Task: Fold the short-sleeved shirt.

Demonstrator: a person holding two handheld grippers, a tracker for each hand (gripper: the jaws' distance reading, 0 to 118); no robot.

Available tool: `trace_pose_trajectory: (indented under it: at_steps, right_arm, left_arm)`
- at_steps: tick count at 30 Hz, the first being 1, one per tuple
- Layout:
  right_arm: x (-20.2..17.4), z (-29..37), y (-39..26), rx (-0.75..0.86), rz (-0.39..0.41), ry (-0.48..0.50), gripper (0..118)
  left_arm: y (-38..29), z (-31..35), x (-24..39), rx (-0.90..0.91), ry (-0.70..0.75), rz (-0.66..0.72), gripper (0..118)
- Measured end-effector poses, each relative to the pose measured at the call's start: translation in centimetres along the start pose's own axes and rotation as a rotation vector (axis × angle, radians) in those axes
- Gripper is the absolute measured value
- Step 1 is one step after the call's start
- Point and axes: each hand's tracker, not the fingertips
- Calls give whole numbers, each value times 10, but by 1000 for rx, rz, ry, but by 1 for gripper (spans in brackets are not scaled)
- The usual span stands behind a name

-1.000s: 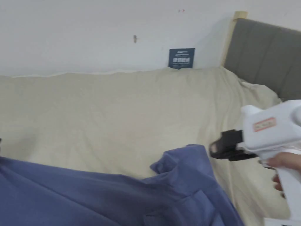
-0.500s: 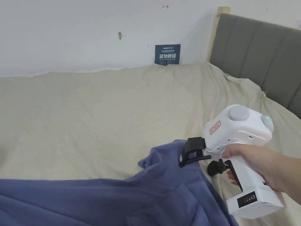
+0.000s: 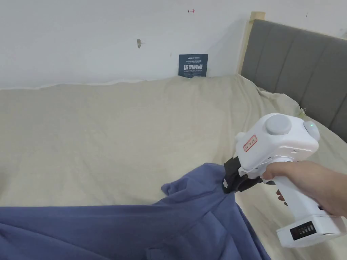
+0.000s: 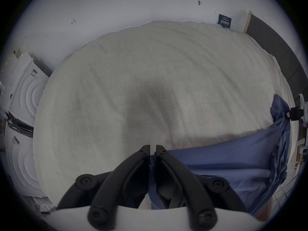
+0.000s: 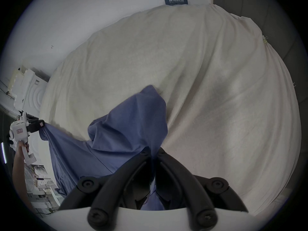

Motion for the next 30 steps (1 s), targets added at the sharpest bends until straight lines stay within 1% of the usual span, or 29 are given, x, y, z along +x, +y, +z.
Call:
trace_pose_trajectory:
  at_steps: [6, 7, 8, 9, 10, 13, 16, 18, 20, 22, 24, 28, 30]
  right_arm:
    - [-2, 46, -13, 84, 4, 5, 4]
    - [-2, 56, -17, 107, -9, 21, 3]
    - [-2, 65, -19, 119, -21, 60, 3]
    - [-4, 77, -23, 132, -30, 130, 3]
    - [-7, 86, -26, 135, -23, 146, 3]
    - [-24, 124, -38, 179, 41, 125, 3]
    - [-39, 170, -49, 234, 73, 148, 3]
    - [-49, 206, -53, 273, 88, 160, 3]
    - [-61, 247, -53, 341, 115, 157, 3]
    - [-73, 291, -50, 410, 135, 184, 3]
    - [-85, 338, -42, 486, 140, 193, 3]
    - [-110, 412, -19, 640, 165, 206, 3]
    - [-121, 442, 4, 710, 148, 207, 3]
  left_arm:
    - [0, 25, -1, 57, -42, 5, 7]
    - [-2, 34, -2, 69, -57, 12, 7]
    - [-3, 41, -2, 82, -86, 18, 7]
    - [-6, 52, -3, 86, -93, 17, 7]
    - [-8, 60, -3, 93, -92, 18, 7]
    - [-16, 98, -6, 131, -108, 14, 7]
    - [-22, 147, -16, 205, -139, 34, 7]
    - [-30, 196, -13, 264, -160, 52, 7]
    - [-30, 238, -19, 319, -177, 59, 7]
    - [-30, 282, -20, 380, -182, 70, 7]
    - [-25, 328, -27, 463, -179, 83, 7]
    - [-5, 393, -40, 598, -140, 130, 7]
    - [8, 424, -44, 676, -96, 150, 7]
